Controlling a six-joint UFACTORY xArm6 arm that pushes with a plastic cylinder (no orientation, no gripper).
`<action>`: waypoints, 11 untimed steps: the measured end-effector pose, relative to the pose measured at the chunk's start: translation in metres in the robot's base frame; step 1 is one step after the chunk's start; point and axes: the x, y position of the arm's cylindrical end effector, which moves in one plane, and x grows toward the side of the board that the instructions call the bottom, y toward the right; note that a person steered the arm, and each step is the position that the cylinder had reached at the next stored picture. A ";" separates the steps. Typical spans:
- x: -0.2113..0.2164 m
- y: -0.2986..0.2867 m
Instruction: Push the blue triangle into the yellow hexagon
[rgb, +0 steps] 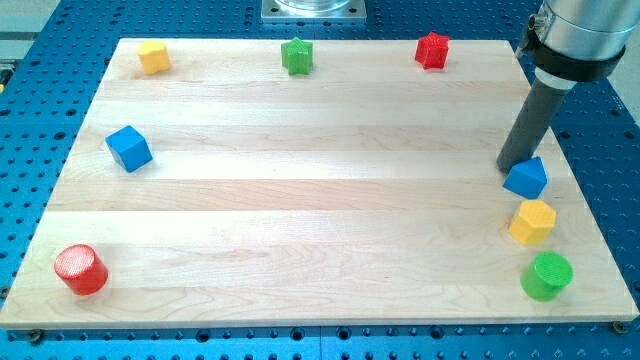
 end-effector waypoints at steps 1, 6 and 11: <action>0.013 0.025; 0.038 0.023; 0.020 -0.032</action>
